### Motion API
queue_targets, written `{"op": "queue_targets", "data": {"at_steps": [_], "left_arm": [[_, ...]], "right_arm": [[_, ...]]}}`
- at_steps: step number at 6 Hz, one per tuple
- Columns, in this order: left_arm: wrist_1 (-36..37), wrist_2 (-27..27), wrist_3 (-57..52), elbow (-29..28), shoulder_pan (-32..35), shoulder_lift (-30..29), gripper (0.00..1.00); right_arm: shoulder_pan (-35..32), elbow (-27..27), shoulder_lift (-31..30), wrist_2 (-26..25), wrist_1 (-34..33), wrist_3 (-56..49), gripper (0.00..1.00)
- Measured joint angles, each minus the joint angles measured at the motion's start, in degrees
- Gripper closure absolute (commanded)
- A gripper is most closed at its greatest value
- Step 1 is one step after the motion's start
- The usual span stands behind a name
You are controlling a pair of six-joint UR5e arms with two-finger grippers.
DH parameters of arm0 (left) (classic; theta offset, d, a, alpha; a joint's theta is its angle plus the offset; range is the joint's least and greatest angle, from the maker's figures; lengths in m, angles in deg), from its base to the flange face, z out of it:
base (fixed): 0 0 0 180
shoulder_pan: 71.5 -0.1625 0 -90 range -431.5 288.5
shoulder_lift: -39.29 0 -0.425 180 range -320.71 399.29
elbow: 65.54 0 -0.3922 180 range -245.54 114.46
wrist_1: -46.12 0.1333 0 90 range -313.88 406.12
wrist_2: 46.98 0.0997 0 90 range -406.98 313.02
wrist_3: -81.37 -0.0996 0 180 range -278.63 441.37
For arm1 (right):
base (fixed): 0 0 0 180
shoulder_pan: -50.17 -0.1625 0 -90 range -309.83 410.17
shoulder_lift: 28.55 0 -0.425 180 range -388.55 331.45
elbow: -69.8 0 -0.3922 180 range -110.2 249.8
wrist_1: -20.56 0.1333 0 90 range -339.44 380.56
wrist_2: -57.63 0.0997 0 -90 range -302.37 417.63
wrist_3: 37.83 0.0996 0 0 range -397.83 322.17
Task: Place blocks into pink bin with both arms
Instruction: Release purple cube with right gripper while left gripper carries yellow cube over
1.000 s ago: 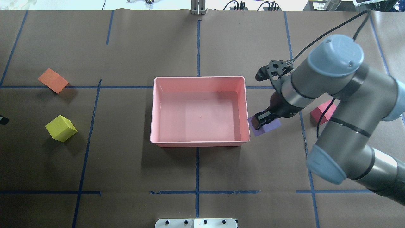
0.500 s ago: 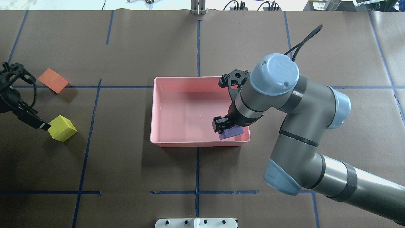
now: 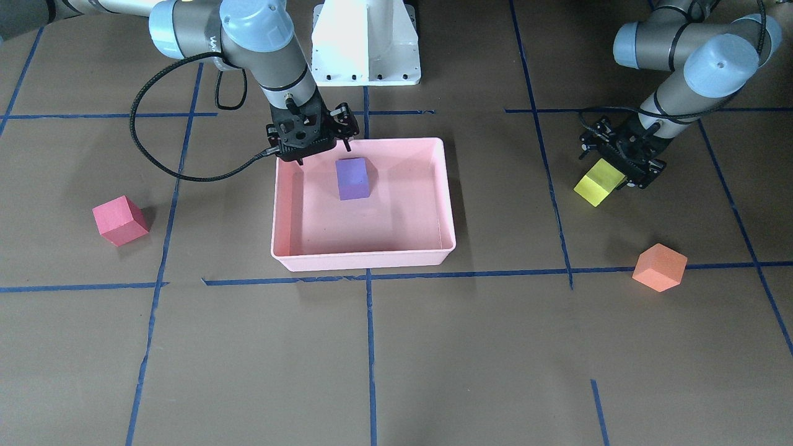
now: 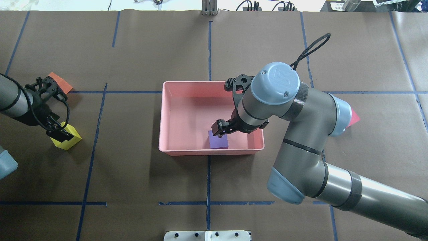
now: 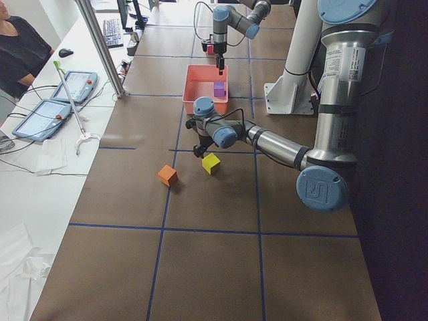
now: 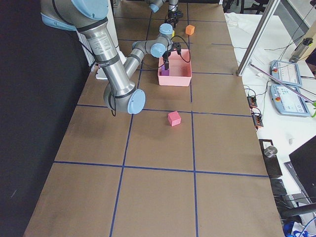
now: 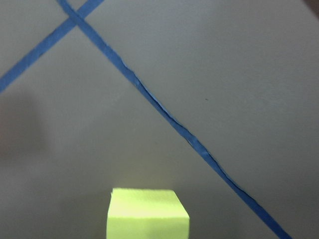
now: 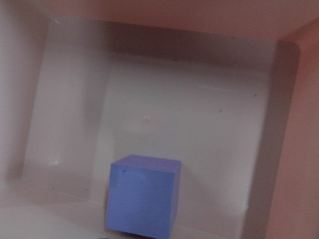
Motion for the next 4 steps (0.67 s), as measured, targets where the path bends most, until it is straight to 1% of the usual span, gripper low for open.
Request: {"op": "queue_targets", "data": {"at_steps": [2, 4], "left_arm": [[-1.3, 5.1, 0.3, -0.6, -2.7, 0.5, 0.00], [-1.4, 6.0, 0.6, -1.5, -4.0, 1.0, 0.00]], "right_arm": [[0.1, 0.1, -0.2, 0.1, 0.5, 0.2, 0.00], [0.5, 0.1, -0.6, -0.1, 0.6, 0.3, 0.00]]}}
